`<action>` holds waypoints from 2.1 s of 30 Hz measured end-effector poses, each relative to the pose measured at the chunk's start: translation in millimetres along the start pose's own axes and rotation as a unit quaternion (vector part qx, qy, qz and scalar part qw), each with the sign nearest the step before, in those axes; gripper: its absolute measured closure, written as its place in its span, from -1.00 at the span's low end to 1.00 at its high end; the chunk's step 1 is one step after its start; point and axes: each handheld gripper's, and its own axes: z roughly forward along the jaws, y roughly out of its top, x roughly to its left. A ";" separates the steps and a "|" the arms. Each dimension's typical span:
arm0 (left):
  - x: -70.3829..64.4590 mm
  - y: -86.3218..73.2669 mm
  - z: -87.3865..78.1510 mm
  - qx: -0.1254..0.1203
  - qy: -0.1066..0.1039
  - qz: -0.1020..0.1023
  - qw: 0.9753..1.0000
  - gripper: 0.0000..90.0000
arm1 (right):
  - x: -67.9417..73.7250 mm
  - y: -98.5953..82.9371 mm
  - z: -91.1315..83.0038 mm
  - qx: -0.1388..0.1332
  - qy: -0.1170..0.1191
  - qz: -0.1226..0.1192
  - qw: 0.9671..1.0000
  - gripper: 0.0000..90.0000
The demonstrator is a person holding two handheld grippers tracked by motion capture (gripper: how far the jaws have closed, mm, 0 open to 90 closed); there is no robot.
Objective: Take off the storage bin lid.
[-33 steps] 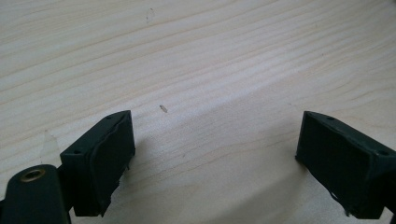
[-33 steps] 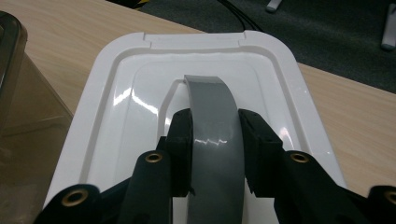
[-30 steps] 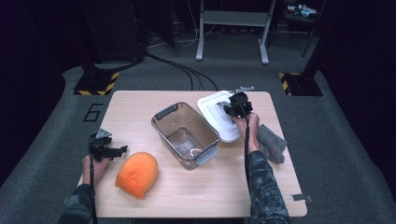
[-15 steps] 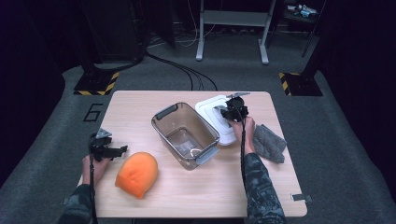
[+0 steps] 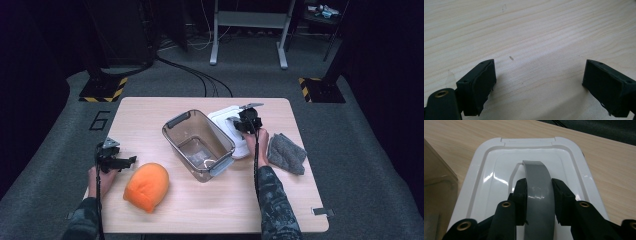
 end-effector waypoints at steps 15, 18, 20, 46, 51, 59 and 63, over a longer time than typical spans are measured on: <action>0.0 0.0 0.0 0.000 -0.001 0.000 1.000 -0.75 | -1.4 -11.1 13.1 0.010 -0.011 0.006 1.000 0.48; 0.0 -0.1 0.0 0.000 -0.001 0.000 1.000 -0.75 | -2.2 -13.5 15.2 0.016 -0.014 0.005 1.000 0.48; 0.0 0.0 0.0 0.000 -0.001 0.000 1.000 -0.75 | -2.5 -14.5 16.3 0.019 -0.015 0.009 1.000 0.48; -0.1 0.0 0.0 0.000 0.000 0.001 1.000 -0.75 | -5.8 -15.4 -7.9 0.021 -0.010 0.004 1.000 -0.59; -0.2 -0.1 0.0 0.000 -0.001 0.000 1.000 -0.75 | -10.0 -18.8 -20.8 0.020 -0.004 0.004 1.000 -0.67; -0.2 -0.1 0.0 0.000 -0.001 0.000 1.000 -0.75 | -11.6 -30.5 -40.7 0.016 -0.002 0.002 1.000 -0.73; -0.1 -0.1 0.0 0.000 -0.001 0.000 1.000 -0.75 | -12.2 -38.7 -49.5 0.010 -0.002 -0.001 1.000 -0.77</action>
